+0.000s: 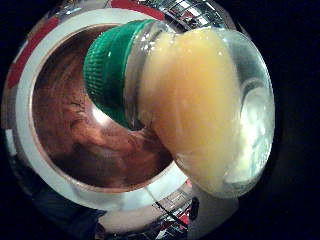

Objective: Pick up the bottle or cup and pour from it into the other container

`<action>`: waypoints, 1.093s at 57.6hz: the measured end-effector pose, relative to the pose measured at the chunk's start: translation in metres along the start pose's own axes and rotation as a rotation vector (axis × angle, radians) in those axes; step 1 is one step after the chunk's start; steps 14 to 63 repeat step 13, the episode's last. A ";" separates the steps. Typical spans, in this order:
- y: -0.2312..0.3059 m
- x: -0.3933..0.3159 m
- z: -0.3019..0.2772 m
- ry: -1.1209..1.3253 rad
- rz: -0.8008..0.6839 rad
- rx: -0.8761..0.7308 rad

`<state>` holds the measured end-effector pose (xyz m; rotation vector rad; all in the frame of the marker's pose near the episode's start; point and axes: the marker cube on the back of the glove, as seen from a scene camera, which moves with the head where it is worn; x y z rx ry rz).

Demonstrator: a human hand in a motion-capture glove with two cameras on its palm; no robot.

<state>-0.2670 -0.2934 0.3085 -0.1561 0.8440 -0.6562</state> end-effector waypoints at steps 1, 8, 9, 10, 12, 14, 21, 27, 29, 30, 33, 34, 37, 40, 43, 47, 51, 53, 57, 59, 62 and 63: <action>0.002 -0.002 -0.001 -0.006 0.000 -0.004; 0.002 0.002 0.003 -0.082 0.012 -0.007; 0.003 0.001 0.004 -0.101 0.017 -0.007; 0.003 0.002 0.004 -0.120 0.020 -0.007; 0.002 0.006 0.007 -0.151 0.023 -0.004; 0.001 0.007 0.008 -0.158 0.024 -0.004; 0.001 0.007 0.008 -0.158 0.024 -0.004; 0.001 0.007 0.008 -0.158 0.024 -0.004; 0.001 0.007 0.008 -0.158 0.024 -0.004; 0.001 0.007 0.008 -0.158 0.024 -0.004; 0.001 0.007 0.008 -0.158 0.024 -0.004; 0.001 0.007 0.008 -0.158 0.024 -0.004; 0.001 0.007 0.008 -0.158 0.024 -0.004; 0.001 0.007 0.008 -0.158 0.024 -0.004; 0.001 0.007 0.008 -0.158 0.024 -0.004; 0.001 0.007 0.008 -0.158 0.024 -0.004; 0.001 0.007 0.008 -0.158 0.024 -0.004; 0.001 0.007 0.008 -0.158 0.024 -0.004; 0.001 0.007 0.008 -0.158 0.024 -0.004; 0.001 0.007 0.008 -0.158 0.024 -0.004; 0.001 0.007 0.008 -0.158 0.024 -0.004; 0.001 0.007 0.008 -0.158 0.024 -0.004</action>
